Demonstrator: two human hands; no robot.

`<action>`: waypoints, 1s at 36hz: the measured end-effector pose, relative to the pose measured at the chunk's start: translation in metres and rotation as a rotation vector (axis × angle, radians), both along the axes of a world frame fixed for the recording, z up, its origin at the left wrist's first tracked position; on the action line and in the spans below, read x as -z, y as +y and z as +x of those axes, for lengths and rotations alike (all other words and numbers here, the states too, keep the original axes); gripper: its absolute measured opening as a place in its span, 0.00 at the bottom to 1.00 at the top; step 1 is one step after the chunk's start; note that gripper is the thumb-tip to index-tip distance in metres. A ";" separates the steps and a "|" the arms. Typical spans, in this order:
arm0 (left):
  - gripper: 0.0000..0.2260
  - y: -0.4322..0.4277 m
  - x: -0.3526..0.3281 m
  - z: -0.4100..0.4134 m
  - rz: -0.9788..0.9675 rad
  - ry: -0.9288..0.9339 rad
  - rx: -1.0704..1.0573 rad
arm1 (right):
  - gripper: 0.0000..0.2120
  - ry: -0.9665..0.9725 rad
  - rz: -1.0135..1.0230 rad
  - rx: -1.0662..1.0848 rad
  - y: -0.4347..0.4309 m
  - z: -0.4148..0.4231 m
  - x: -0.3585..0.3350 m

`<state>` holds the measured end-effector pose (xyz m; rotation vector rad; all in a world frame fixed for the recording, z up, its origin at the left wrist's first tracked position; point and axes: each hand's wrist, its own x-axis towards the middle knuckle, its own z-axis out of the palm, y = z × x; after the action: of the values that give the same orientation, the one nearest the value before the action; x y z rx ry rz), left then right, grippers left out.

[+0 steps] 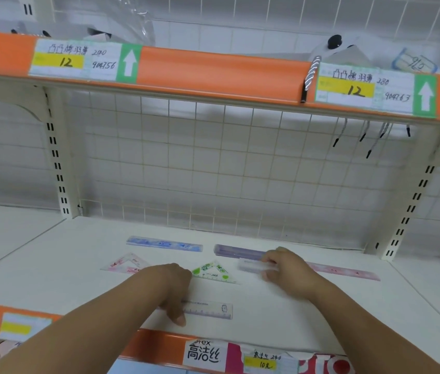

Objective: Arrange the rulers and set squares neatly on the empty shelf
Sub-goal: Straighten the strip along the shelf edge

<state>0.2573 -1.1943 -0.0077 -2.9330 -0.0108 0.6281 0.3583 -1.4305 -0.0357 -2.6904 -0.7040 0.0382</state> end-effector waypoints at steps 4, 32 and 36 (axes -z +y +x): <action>0.31 -0.001 -0.002 0.001 0.001 0.004 0.002 | 0.13 -0.121 -0.017 0.046 0.019 0.013 0.002; 0.34 -0.002 -0.004 0.005 0.001 0.032 -0.032 | 0.13 -0.082 -0.063 0.027 0.065 0.061 0.024; 0.34 -0.002 -0.004 0.006 0.003 0.044 -0.037 | 0.12 -0.065 -0.065 0.026 0.066 0.060 0.024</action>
<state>0.2631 -1.1958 -0.0038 -2.9219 -0.0612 0.6970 0.4188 -1.3650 -0.0594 -2.7734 -0.6982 -0.0340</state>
